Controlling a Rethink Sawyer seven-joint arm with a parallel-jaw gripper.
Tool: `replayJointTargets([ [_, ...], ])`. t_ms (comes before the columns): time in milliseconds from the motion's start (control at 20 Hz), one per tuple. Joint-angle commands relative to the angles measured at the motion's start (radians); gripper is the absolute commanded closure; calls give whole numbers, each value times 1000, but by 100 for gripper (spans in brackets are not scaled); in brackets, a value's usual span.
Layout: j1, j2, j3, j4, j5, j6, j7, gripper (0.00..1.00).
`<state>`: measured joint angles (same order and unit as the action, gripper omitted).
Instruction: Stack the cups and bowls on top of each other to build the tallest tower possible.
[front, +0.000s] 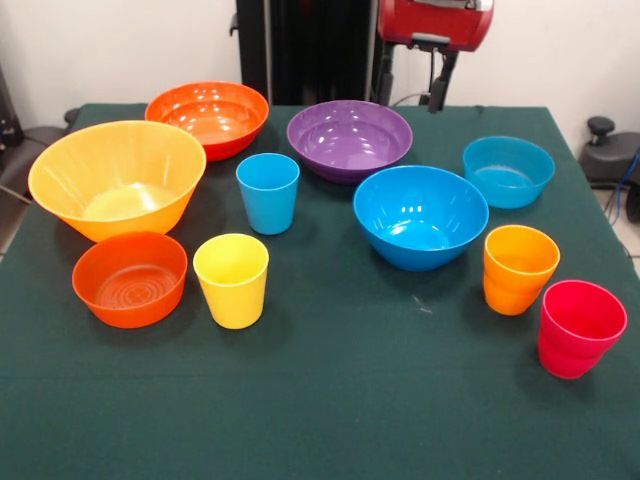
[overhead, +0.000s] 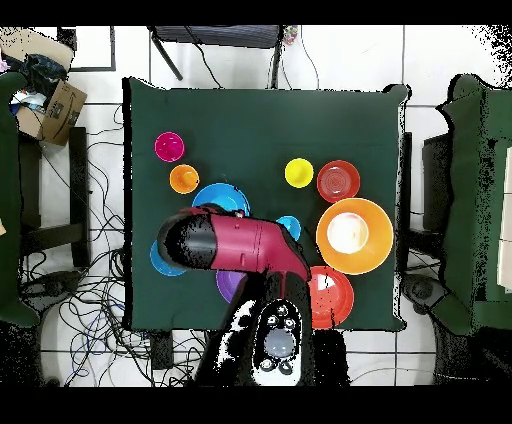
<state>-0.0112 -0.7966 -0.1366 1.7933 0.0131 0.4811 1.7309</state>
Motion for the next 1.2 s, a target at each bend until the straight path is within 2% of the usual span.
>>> replayJointTargets([
  [50, -38, 36, 156, -104, 22, 106, 34, 0],
  [1200, -50, 63, 171, -124, -8, 99, 60, 0],
])
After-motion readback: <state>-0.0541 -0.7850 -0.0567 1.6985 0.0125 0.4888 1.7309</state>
